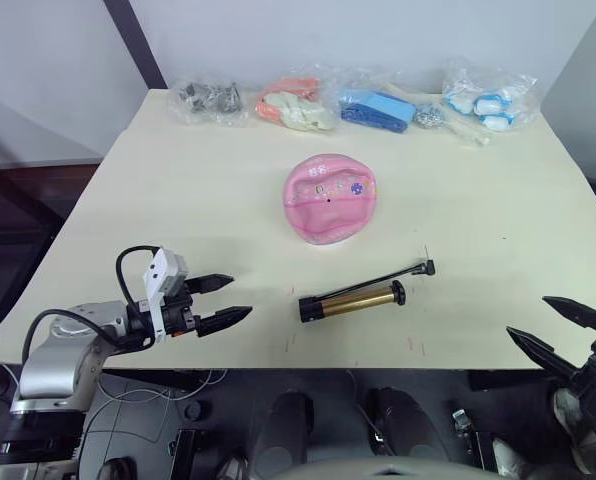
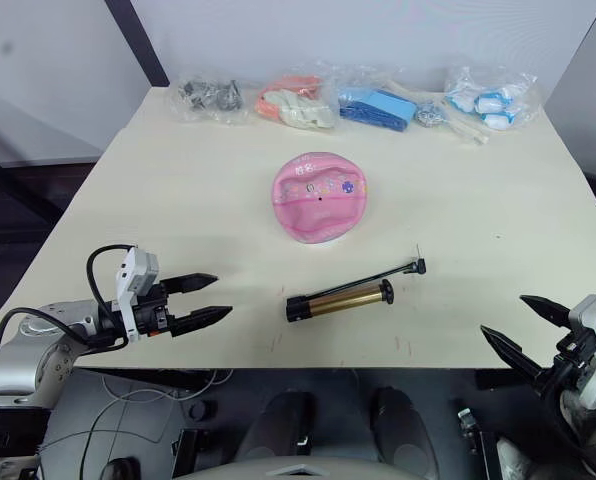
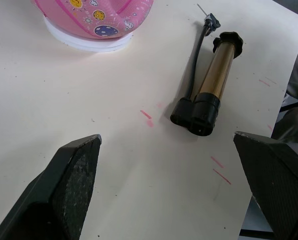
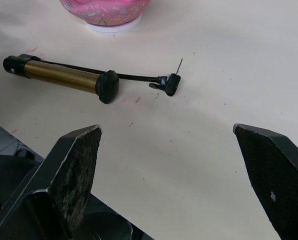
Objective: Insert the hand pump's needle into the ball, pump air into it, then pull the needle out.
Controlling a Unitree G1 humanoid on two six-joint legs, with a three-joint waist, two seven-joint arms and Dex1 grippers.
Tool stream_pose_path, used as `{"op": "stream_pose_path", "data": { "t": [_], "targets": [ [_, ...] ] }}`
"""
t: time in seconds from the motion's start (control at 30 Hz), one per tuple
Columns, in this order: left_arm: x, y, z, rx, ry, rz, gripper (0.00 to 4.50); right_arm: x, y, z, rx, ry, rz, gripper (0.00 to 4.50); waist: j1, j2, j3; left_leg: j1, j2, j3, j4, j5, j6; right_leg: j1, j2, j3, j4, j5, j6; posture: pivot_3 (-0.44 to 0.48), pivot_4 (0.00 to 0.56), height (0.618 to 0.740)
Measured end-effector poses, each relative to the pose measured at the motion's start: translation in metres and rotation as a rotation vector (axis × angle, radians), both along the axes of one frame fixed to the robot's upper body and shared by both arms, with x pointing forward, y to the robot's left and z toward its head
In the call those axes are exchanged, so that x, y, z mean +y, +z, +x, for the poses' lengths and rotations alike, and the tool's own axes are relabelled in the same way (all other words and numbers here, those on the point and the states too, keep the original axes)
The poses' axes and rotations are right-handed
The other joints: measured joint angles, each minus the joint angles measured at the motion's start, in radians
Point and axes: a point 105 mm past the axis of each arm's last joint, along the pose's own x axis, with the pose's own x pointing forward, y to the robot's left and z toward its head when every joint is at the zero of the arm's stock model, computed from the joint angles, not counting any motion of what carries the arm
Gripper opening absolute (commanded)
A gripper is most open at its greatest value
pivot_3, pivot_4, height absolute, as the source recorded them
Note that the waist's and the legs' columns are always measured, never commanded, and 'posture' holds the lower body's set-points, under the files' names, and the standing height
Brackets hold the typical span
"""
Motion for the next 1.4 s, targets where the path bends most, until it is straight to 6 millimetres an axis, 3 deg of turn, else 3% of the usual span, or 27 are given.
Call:
{"op": "stream_pose_path", "data": {
  "t": [0.07, 0.2, 0.3, 0.5, 0.6, 0.73, 0.8, 0.83, 1.03, 1.2, 1.3, 1.4],
  "targets": [
    [0.0, 0.0, 0.0, 0.0, 0.0, 0.0, 4.5, 0.0, 0.0, 0.0, 0.0, 0.0, 0.0, 4.41, 0.0, 0.0, 0.0, 0.0, 0.0, 0.0, 0.0, 0.0, 0.0, 0.0, 0.0, 0.0, 0.0, 0.0, 0.0, 0.0, 0.15, 0.74],
    [-0.023, 0.045, 0.012, -0.064, -0.167, 0.012, 4.5, 0.015, 0.011, 0.005, -0.039, 0.104, 0.017, 4.41, 0.006, -0.001, 0.001, -0.001, 0.0, 0.0, 0.002, 0.0, 0.0, 0.001, 0.0, -0.003, 0.0, 0.0, 0.0, 0.0, 0.15, 0.74],
    [-0.036, 0.061, 0.011, -0.085, -0.259, 0.044, 4.5, 0.02, 0.015, 0.004, -0.049, 0.142, 0.035, 4.41, 0.003, 0.001, 0.0, -0.001, -0.001, 0.003, 0.0, 0.0, 0.0, 0.001, 0.001, -0.001, -0.001, 0.0, 0.0, 0.0, 0.15, 0.74],
    [-0.07, 0.076, 0.01, -0.096, -0.427, 0.117, 4.5, 0.026, 0.029, -0.002, -0.054, 0.199, 0.024, 4.41, 0.004, 0.0, 0.0, -0.002, -0.002, 0.001, -0.001, 0.0, 0.001, 0.001, 0.003, -0.002, -0.002, 0.0, 0.0, 0.0, 0.15, 0.74],
    [-0.089, 0.09, 0.02, -0.156, -0.457, 0.254, 4.5, 0.03, 0.04, -0.011, -0.064, 0.218, 0.016, 4.41, 0.013, 0.0, 0.0, 0.0, -0.005, 0.0, 0.0, 0.0, 0.001, 0.003, 0.004, -0.001, -0.002, 0.0, 0.0, 0.0, 0.15, 0.74],
    [-0.109, 0.092, 0.025, -0.101, -0.508, 0.304, 4.5, 0.029, 0.043, -0.018, -0.05, 0.203, 0.009, 4.41, 0.012, -0.001, 0.001, -0.001, -0.005, 0.0, 0.0, 0.0, 0.001, 0.003, 0.004, -0.001, -0.002, 0.0, 0.001, 0.0, 0.15, 0.74],
    [-0.131, 0.095, 0.033, -0.1, -0.554, 0.324, 4.5, 0.025, 0.043, -0.024, -0.045, 0.162, 0.002, 4.41, 0.022, 0.0, 0.001, -0.002, -0.007, -0.002, 0.001, 0.0, 0.001, 0.004, 0.004, -0.002, -0.002, 0.0, 0.001, 0.0, 0.15, 0.74],
    [-0.152, 0.096, 0.041, -0.129, -0.587, 0.35, 4.5, 0.023, 0.042, -0.027, -0.041, 0.142, 0.001, 4.41, 0.033, 0.0, 0.001, -0.003, -0.009, -0.006, 0.004, 0.0, 0.001, 0.005, 0.005, -0.003, -0.002, 0.0, 0.002, 0.0, 0.15, 0.74],
    [-0.2, 0.067, 0.066, -0.151, -0.609, 0.477, 4.5, 0.018, 0.044, -0.033, -0.064, 0.064, -0.004, 4.41, 0.01, 0.0, 0.001, -0.004, -0.011, -0.003, 0.004, -0.001, 0.002, 0.005, 0.005, 0.003, -0.003, 0.0, 0.004, 0.0, 0.15, 0.74],
    [-0.208, 0.056, 0.076, -0.167, -0.617, 0.511, 4.5, 0.014, 0.045, -0.034, -0.07, 0.029, -0.003, 4.41, 0.001, 0.0, 0.0, -0.004, -0.01, -0.004, 0.003, -0.001, 0.002, 0.004, 0.005, 0.002, -0.003, -0.001, 0.004, 0.0, 0.15, 0.74],
    [-0.228, 0.046, 0.085, -0.187, -0.624, 0.528, 4.5, 0.012, 0.045, -0.035, -0.076, 0.019, -0.016, 4.41, 0.012, 0.0, 0.0, -0.004, -0.011, -0.004, 0.005, -0.001, 0.002, 0.005, 0.004, 0.002, -0.003, 0.0, 0.004, 0.0, 0.15, 0.74],
    [-0.249, 0.025, 0.091, -0.197, -0.647, 0.572, 3.23, 0.011, 0.045, -0.034, -0.084, 0.01, -0.026, 4.5, 0.022, 0.0, 0.0, -0.006, -0.012, -0.004, 0.006, -0.001, 0.003, 0.004, 0.003, 0.003, -0.004, 0.001, 0.006, 0.0, 0.15, 0.74]
  ]
}}
